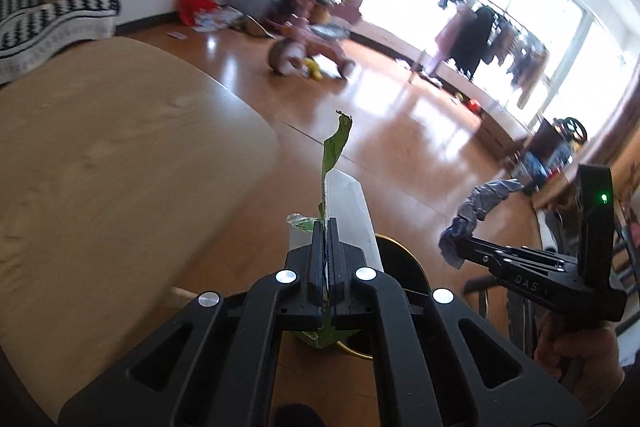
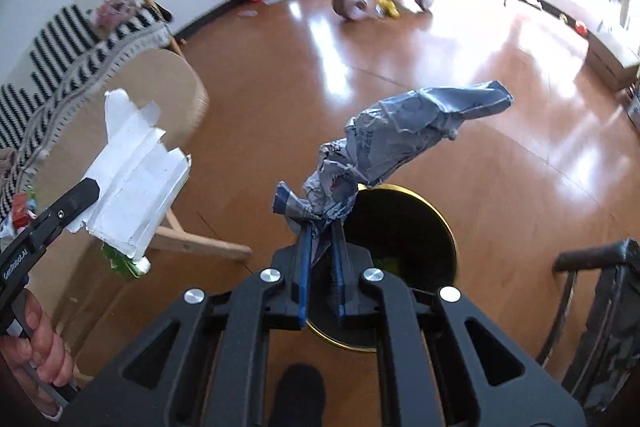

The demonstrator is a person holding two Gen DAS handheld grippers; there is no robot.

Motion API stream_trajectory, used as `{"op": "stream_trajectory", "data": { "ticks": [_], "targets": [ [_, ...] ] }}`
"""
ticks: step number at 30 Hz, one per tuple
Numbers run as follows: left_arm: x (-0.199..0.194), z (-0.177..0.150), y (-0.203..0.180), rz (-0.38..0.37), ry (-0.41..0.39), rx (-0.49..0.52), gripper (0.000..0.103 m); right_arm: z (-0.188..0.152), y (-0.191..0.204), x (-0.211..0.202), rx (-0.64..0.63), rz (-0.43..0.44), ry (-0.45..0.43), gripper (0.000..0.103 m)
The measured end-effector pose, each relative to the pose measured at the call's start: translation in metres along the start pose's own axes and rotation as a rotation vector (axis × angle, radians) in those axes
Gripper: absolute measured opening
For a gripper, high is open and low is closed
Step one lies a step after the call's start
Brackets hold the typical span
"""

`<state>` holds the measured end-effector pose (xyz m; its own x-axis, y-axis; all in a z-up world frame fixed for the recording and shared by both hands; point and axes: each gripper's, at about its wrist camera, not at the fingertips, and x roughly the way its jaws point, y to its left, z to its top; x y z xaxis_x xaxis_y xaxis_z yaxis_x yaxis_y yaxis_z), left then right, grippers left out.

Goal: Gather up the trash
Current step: 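Carry the carton and foil wrapper to the black bin and release them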

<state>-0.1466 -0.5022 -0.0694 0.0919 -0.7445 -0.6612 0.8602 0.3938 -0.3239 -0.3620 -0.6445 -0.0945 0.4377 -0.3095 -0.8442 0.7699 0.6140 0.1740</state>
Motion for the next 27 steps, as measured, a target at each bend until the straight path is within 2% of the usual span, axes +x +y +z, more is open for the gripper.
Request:
{"op": "stream_trajectory", "data": {
  "ticks": [8,17,20,22,27],
  "targets": [
    [0.057,-0.014,-0.030,-0.032,0.085,0.047,0.001,-0.007,-0.025,0.035,0.031,-0.029,0.127,0.010],
    [0.082,-0.022,-0.046,-0.049,0.123,0.068,0.001,-0.009,-0.036,0.049,0.060,-0.029,0.168,0.011],
    [0.087,-0.023,-0.051,-0.052,0.134,0.074,0.001,-0.008,-0.040,0.050,0.080,-0.029,0.178,0.023],
    [0.091,-0.026,-0.054,-0.056,0.141,0.079,0.001,-0.007,-0.040,0.047,0.084,-0.032,0.166,0.056],
    [0.097,-0.028,-0.053,-0.061,0.158,0.090,0.001,-0.006,-0.038,0.041,0.088,-0.028,0.138,0.058]
  ]
}}
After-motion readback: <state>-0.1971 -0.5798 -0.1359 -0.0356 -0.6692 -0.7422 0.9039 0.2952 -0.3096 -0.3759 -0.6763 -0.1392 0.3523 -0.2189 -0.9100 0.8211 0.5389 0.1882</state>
